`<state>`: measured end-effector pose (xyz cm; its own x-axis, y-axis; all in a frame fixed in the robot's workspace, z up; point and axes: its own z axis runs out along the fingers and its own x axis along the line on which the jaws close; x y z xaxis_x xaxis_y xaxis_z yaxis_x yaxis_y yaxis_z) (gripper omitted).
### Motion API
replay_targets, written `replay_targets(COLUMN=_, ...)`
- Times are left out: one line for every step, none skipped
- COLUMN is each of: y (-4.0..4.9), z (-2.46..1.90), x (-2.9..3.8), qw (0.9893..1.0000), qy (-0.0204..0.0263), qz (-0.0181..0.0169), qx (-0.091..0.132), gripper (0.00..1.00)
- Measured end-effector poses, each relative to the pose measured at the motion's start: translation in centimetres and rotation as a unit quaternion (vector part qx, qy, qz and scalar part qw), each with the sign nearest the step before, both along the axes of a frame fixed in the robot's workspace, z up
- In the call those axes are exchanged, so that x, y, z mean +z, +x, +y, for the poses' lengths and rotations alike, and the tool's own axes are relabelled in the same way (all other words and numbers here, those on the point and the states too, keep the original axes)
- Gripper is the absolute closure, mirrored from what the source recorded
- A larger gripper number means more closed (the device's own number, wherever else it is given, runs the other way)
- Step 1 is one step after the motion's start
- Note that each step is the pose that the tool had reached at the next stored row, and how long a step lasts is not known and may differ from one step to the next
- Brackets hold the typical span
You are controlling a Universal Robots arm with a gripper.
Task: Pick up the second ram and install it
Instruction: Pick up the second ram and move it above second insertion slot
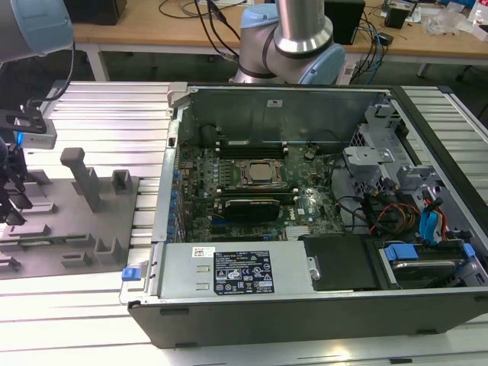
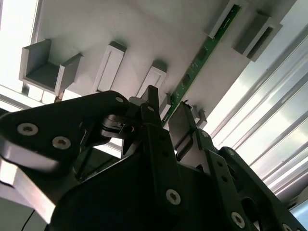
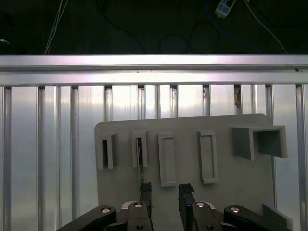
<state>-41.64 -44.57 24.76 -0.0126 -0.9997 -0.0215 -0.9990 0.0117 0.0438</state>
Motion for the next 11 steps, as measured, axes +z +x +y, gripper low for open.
replay_targets(y=-0.01, z=0.01, x=-0.1, qw=1.0, qy=0.0, qz=0.0, qx=0.0, gripper=0.64)
replay_targets(y=-0.01, z=0.01, x=-0.24, qw=1.0, qy=0.0, qz=0.0, qx=0.0, gripper=0.64)
replay_targets(y=-0.01, z=0.01, x=-0.31, qw=1.0, qy=0.0, qz=0.0, qx=0.0, gripper=0.64)
replay_targets(y=0.0, z=0.0, x=-0.36, qw=1.0, qy=0.0, qz=0.0, qx=0.0, gripper=0.64)
replay_targets(y=0.0, z=0.0, x=-0.44, qw=1.0, qy=0.0, qz=0.0, qx=0.0, gripper=0.64)
replay_targets(y=0.0, z=0.0, x=-0.57, qw=1.0, qy=0.0, qz=0.0, qx=0.0, gripper=0.64)
replay_targets(y=0.0, z=0.0, x=-0.63, qw=1.0, qy=0.0, qz=0.0, qx=0.0, gripper=0.64)
replay_targets(y=0.0, z=0.0, x=-0.75, qw=1.0, qy=0.0, qz=0.0, qx=0.0, gripper=0.64)
replay_targets(y=0.0, z=0.0, x=-0.86, qw=1.0, qy=0.0, qz=0.0, qx=0.0, gripper=0.64)
replay_targets(y=0.0, z=0.0, x=-0.95, qw=1.0, qy=0.0, qz=0.0, qx=0.0, gripper=0.64)
replay_targets(y=0.0, z=0.0, x=-1.0, qw=1.0, qy=0.0, qz=0.0, qx=0.0, gripper=0.64)
